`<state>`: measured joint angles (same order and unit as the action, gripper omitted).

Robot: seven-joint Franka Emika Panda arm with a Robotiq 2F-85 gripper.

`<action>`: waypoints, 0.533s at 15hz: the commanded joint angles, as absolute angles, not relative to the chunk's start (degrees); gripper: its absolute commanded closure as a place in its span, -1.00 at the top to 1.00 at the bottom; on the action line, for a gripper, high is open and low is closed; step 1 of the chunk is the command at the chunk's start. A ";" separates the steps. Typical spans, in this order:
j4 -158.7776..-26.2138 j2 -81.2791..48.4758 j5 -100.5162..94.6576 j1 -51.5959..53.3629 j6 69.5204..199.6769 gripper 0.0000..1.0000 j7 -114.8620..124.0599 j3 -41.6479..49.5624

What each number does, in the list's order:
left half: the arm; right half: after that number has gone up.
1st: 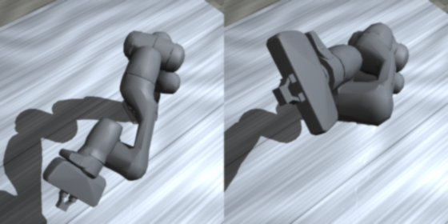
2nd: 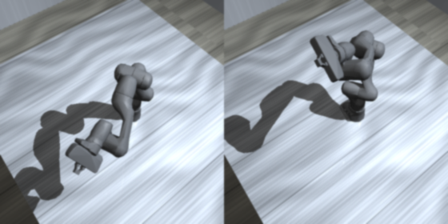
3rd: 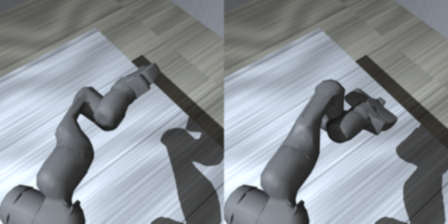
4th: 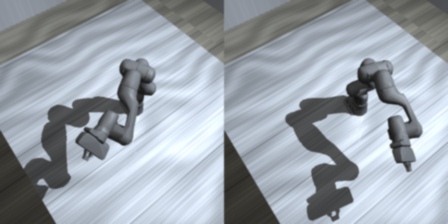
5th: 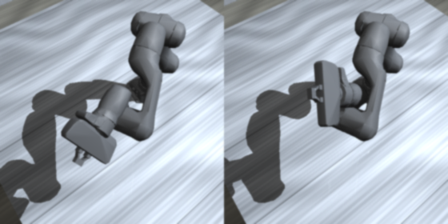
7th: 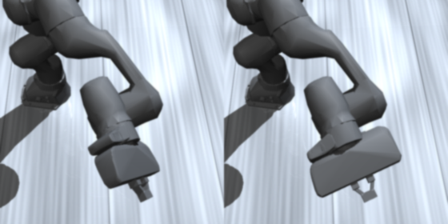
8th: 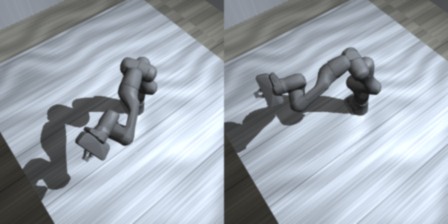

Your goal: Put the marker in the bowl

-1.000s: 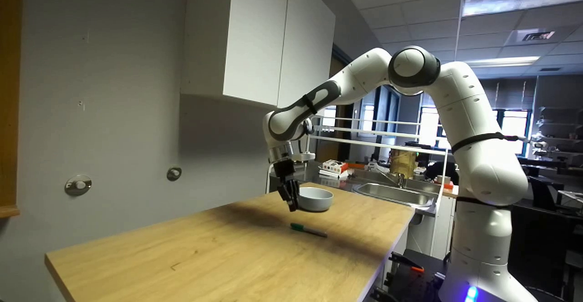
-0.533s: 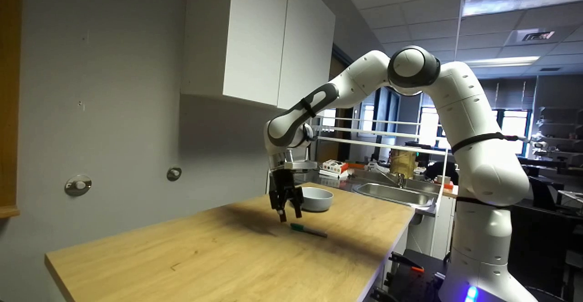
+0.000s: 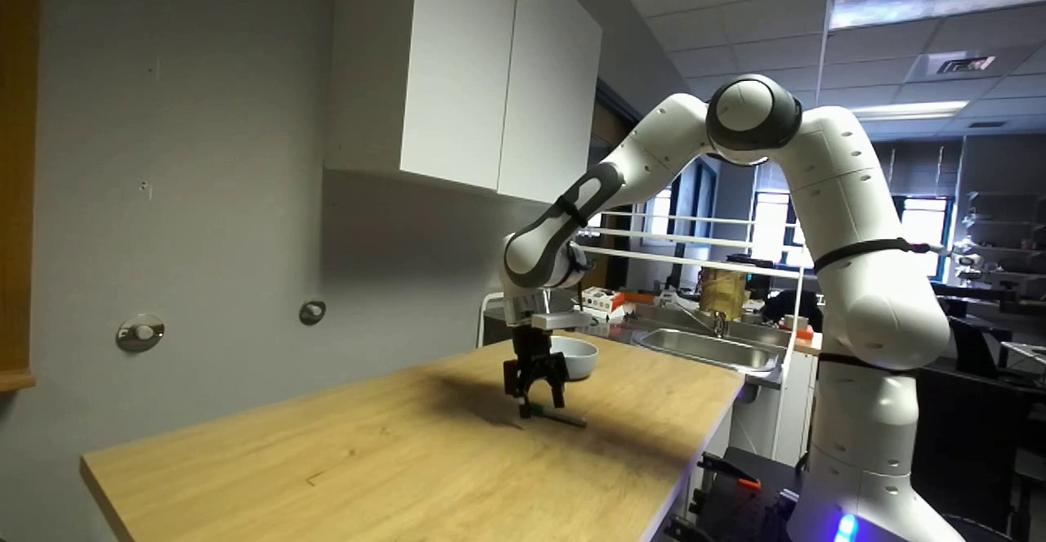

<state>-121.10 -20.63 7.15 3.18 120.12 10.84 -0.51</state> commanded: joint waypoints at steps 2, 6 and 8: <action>-127.70 -16.73 3.73 3.73 123.42 0.50 13.47 0.92; -129.40 -15.92 3.39 3.71 123.79 0.03 14.16 0.74; -129.40 -15.57 3.39 3.84 123.43 -0.27 14.45 0.62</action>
<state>-127.33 -17.55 4.65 3.35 122.85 12.10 0.63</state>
